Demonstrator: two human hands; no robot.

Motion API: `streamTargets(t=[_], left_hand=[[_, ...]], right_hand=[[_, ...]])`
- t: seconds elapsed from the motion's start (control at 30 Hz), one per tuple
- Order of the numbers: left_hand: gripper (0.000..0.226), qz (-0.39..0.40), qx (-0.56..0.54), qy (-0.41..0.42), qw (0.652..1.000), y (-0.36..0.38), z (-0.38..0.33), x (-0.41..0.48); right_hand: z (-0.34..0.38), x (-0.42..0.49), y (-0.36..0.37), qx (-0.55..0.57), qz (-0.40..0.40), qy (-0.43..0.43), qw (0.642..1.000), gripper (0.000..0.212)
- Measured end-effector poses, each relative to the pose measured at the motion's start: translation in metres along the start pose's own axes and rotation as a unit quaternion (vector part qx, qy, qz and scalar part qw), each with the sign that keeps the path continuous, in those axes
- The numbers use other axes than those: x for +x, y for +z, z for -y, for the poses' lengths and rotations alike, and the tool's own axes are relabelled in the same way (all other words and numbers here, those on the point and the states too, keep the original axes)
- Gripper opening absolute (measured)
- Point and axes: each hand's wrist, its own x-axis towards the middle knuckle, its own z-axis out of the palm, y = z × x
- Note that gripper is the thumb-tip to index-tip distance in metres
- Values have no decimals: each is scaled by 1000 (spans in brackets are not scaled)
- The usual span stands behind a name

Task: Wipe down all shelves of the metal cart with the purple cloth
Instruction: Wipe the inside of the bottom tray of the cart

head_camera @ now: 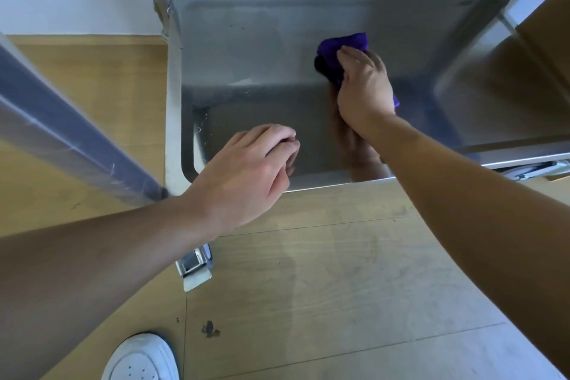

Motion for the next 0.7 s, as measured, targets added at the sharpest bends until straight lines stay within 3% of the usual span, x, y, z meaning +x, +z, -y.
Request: streamTargets(t=[0.1, 0.2, 0.3, 0.43, 0.57, 0.7], left_hand=[[35, 2, 6, 4, 1000, 0, 0, 0], [35, 2, 12, 5, 1000, -1, 2, 0], [36, 3, 17, 6, 1000, 0, 3, -1], [37, 2, 9, 5, 1000, 0, 1, -2], [41, 3, 6, 7, 1000, -4, 1, -6], [43, 15, 19, 13, 1000, -9, 2, -20]], right_hand=[[35, -7, 6, 50, 15, -54, 997, 55], [67, -18, 7, 115, 113, -228, 960, 46], [72, -18, 2, 131, 181, -282, 933, 46], [47, -14, 1, 125, 133, -273, 945, 42], [32, -11, 6, 97, 33, -156, 982, 44], [46, -13, 4, 103, 38, -139, 984, 44]])
